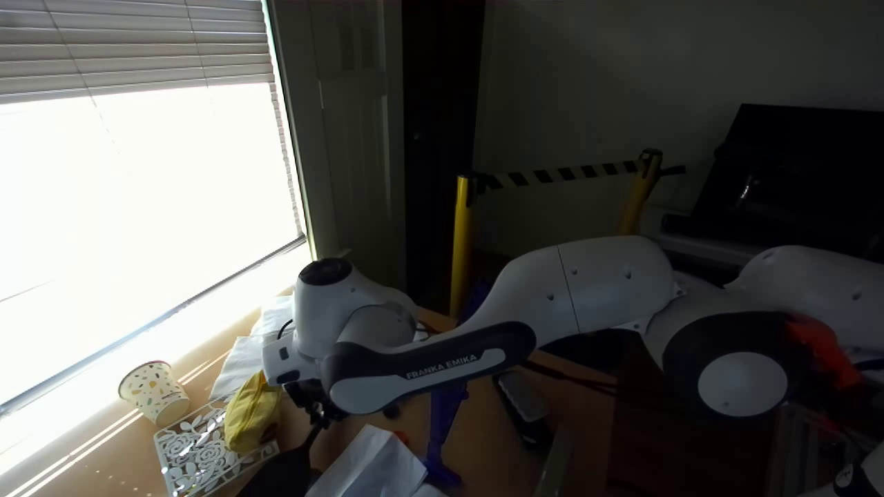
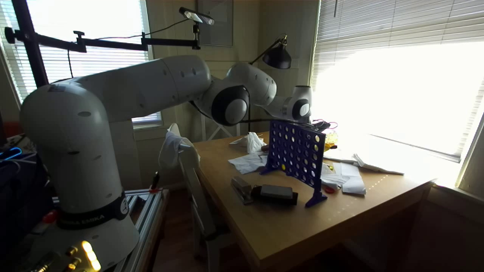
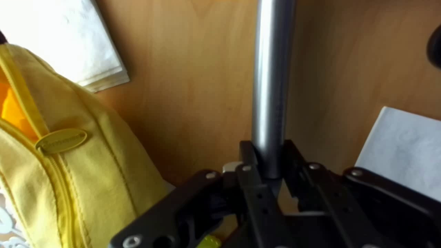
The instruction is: Move the spatula forwards.
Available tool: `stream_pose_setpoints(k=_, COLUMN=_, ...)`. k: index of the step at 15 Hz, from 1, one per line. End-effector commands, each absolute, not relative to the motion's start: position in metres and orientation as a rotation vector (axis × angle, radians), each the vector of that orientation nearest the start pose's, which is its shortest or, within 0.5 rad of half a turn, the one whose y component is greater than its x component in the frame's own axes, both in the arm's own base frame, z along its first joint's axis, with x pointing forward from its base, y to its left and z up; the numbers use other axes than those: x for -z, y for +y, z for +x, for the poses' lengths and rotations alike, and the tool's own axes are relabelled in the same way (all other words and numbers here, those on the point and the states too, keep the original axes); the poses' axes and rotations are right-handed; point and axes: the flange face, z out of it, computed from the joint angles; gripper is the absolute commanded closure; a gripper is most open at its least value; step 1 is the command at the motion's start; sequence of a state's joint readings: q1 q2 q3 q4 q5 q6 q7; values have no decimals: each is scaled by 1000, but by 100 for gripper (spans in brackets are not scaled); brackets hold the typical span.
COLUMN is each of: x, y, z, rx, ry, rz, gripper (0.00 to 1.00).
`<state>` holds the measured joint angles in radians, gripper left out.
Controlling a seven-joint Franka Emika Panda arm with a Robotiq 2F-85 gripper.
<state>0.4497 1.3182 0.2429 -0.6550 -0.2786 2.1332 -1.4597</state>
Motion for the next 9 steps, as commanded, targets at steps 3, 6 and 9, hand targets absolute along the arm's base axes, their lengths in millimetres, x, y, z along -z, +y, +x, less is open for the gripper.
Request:
stream_pose_setpoints(k=3, x=-233, y=440, z=699, rx=-308, ry=2605, rz=1526, gripper=94)
stream_pose_setpoints(k=6, x=-267, y=448, z=694, rx=-312, ry=2607, rz=1517, gripper=94)
stream_pose_setpoints(k=9, x=-304, y=455, z=687, rx=-336, ry=2622, rz=1489, gripper=94)
